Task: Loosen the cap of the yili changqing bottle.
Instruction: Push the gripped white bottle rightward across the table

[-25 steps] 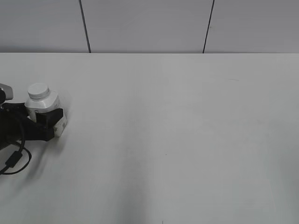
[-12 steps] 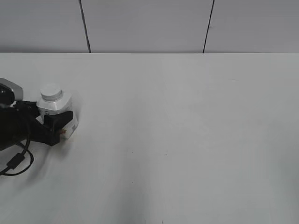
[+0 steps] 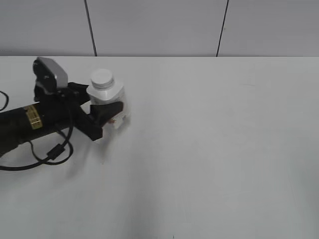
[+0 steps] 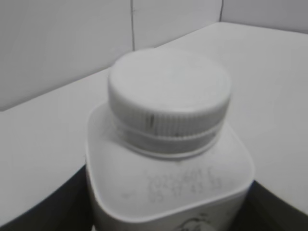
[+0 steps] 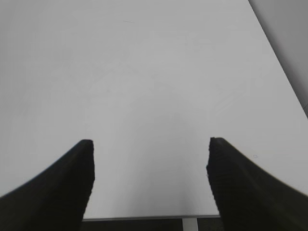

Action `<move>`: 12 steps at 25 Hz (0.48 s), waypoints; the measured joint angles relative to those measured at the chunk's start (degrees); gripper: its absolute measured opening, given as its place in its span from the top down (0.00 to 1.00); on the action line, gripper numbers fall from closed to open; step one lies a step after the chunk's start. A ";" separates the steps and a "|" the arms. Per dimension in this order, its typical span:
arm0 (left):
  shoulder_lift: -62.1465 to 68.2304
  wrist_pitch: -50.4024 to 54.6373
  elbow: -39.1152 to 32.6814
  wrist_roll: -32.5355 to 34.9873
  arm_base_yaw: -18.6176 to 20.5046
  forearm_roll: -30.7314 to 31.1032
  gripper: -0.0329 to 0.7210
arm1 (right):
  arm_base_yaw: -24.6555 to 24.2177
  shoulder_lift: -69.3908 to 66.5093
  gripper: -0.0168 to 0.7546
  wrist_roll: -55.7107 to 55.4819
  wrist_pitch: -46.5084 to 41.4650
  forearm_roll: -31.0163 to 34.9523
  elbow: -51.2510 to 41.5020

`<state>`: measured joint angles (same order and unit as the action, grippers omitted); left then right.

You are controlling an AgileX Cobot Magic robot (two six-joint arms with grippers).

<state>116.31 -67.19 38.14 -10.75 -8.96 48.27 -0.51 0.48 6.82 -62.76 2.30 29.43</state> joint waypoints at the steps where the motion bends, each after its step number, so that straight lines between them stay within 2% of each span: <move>1: 0.34 0.00 1.44 -1.45 -1.42 -0.15 0.36 | 0.00 0.00 0.23 0.00 0.00 0.00 0.00; 12: 2.23 3.02 14.91 -9.51 -15.03 -0.53 0.36 | 0.00 0.00 0.23 0.00 0.00 0.00 0.00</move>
<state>118.55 -64.17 53.05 -20.26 -23.99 47.74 -0.51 0.48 6.82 -62.76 2.30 29.43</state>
